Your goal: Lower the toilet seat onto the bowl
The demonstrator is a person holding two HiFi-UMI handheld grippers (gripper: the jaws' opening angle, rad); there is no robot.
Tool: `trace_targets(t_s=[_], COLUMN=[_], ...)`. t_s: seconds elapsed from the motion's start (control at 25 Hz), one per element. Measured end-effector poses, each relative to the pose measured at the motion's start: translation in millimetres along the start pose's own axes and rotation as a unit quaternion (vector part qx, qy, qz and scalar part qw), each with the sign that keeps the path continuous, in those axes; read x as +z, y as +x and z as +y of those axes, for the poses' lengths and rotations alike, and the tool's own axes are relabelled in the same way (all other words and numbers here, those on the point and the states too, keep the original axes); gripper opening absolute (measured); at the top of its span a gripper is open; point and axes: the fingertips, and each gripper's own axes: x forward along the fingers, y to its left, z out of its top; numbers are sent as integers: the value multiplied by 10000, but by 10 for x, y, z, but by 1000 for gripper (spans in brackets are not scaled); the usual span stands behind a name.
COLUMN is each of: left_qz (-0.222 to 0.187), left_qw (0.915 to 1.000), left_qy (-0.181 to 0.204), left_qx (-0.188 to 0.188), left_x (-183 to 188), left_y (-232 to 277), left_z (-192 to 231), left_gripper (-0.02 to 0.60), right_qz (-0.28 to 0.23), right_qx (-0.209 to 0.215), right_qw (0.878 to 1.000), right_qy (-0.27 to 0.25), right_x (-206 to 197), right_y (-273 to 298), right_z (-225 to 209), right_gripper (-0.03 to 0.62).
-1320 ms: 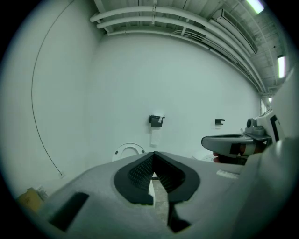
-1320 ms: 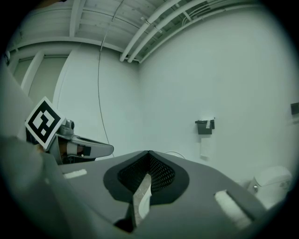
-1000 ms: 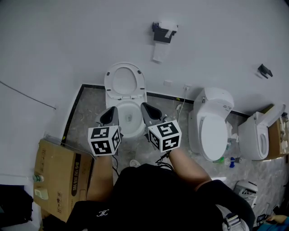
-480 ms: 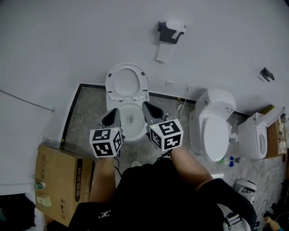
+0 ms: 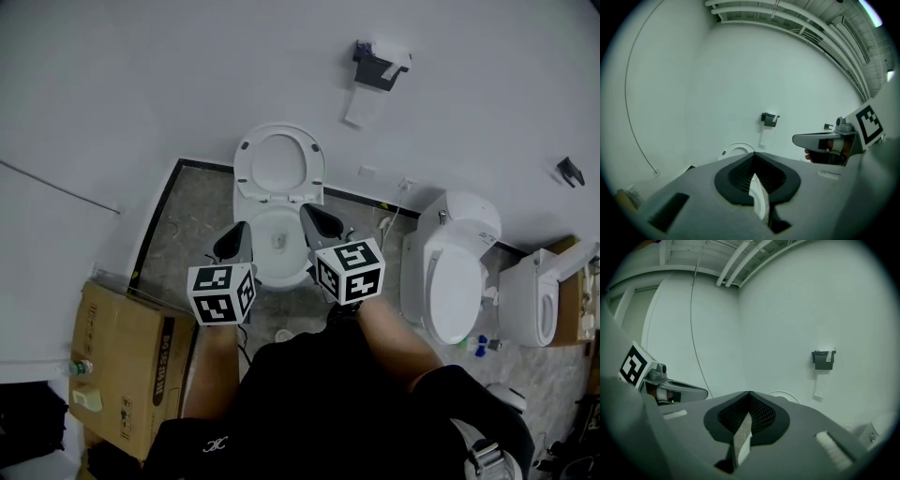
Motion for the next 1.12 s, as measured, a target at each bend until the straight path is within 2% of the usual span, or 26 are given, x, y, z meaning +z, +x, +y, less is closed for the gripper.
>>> trace_targets(t_s=[0.28,0.6,1.0,1.12], left_qz=[-3,38,75,130], left_qw=[9994,9966,9888,9861], left_qy=[26,-35,-243,-294], left_qx=[344,818,1469,1633], left_x=[28,59,196,241], left_y=[44,249,679,828], left_z=[96,58,91,82], left_gripper=[8,8,8,8], right_qz=[47,179,391,484], right_qx=[389,732,1208,1216], right_qw=[9992,9966,9919,9913], right_qy=[30,347,81,-166], right_x=[4,-7,102,115], right_y=[193,407,955,1151], right_z=[-46,-438,-960,-1164], right_gripper=[9,9,8,9])
